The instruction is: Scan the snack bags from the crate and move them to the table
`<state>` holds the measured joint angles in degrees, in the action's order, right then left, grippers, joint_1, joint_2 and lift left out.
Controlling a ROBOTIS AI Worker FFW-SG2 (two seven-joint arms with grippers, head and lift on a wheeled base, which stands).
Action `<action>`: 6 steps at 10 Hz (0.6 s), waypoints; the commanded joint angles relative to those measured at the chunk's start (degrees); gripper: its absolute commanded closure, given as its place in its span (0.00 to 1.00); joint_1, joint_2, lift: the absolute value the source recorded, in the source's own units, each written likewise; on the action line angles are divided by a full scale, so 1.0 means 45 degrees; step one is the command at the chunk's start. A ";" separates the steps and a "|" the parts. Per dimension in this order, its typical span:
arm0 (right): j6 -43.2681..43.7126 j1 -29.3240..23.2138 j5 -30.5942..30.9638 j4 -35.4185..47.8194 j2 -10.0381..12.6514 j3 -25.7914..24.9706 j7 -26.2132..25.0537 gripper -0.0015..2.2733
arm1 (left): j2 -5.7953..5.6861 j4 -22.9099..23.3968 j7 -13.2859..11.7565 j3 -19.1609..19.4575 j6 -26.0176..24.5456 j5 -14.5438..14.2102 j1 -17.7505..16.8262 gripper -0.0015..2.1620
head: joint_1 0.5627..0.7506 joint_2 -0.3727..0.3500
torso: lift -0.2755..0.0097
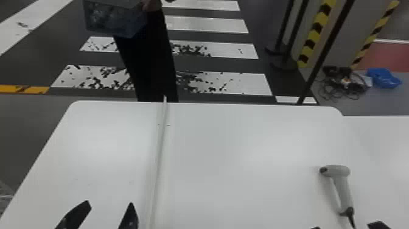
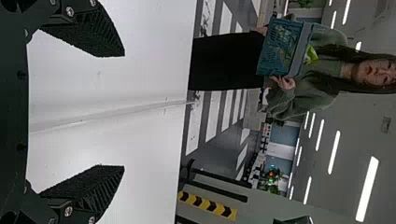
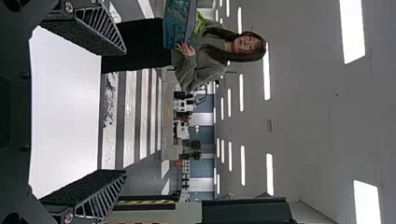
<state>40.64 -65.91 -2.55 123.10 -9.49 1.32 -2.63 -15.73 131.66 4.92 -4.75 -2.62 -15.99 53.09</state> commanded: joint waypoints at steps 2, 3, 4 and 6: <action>0.0118 -0.0002 0.0000 -0.0013 0.0000 0.0000 -0.0002 0.04 | 0.0000 0.0001 0.0138 -0.0077 0.0005 0.0000 0.0000 0.07 | 0.70 0.43 | 0.63; 0.0118 -0.0002 0.0000 -0.0013 0.0000 0.0000 -0.0002 0.04 | 0.0000 0.0001 0.0489 -0.0233 0.0005 0.0136 -0.0039 0.07 | 0.70 0.43 | 0.63; 0.0157 -0.0002 0.0000 0.0007 0.0000 0.0020 -0.0002 0.04 | 0.0000 0.0001 0.0567 -0.0311 0.0005 0.0234 -0.0039 0.07 | 0.70 0.43 | 0.63; 0.0157 -0.0002 0.0000 -0.0013 0.0000 0.0020 -0.0002 0.04 | 0.0000 0.0001 0.0587 -0.0311 0.0005 0.0254 -0.0058 0.07 | 0.70 0.43 | 0.63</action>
<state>41.37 -65.93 -2.55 123.07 -9.49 1.41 -2.62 -15.73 131.66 7.56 -6.14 -2.60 -14.87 52.88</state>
